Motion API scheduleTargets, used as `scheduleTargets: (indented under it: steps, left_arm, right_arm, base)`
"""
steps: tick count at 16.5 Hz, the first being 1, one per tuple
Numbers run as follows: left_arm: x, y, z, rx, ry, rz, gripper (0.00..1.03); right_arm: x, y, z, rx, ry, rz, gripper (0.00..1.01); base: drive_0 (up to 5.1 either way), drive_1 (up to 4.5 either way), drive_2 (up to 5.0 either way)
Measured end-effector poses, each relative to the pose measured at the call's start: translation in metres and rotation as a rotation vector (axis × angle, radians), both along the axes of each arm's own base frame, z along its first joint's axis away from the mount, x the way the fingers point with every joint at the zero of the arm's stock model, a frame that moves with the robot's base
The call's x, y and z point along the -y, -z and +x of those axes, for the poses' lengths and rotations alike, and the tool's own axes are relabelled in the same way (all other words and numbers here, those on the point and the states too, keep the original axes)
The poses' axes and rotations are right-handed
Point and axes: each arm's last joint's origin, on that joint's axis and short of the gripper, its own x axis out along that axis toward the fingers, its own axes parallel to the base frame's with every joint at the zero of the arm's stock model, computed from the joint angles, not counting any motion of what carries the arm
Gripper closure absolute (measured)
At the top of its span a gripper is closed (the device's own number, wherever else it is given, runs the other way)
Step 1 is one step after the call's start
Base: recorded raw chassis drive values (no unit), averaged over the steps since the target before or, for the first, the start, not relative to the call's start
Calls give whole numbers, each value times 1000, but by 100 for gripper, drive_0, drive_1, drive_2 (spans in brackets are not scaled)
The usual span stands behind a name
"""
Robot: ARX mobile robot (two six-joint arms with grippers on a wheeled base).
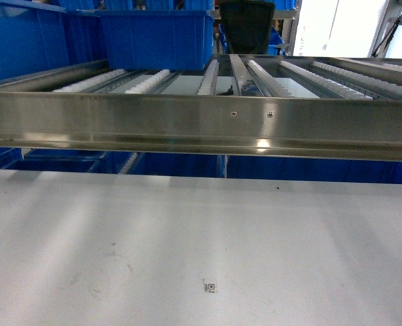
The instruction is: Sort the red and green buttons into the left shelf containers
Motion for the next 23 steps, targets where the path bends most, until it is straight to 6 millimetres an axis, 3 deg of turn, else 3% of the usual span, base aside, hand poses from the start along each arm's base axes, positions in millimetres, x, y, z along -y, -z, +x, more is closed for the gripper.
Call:
scheduleTargets:
  steps: [23]
  left_arm:
    - [0,1,0,-7,-4,5,77]
  right_arm:
    - [0,0,0,-1,-3,1,72]
  base:
    - [-473,180,314]
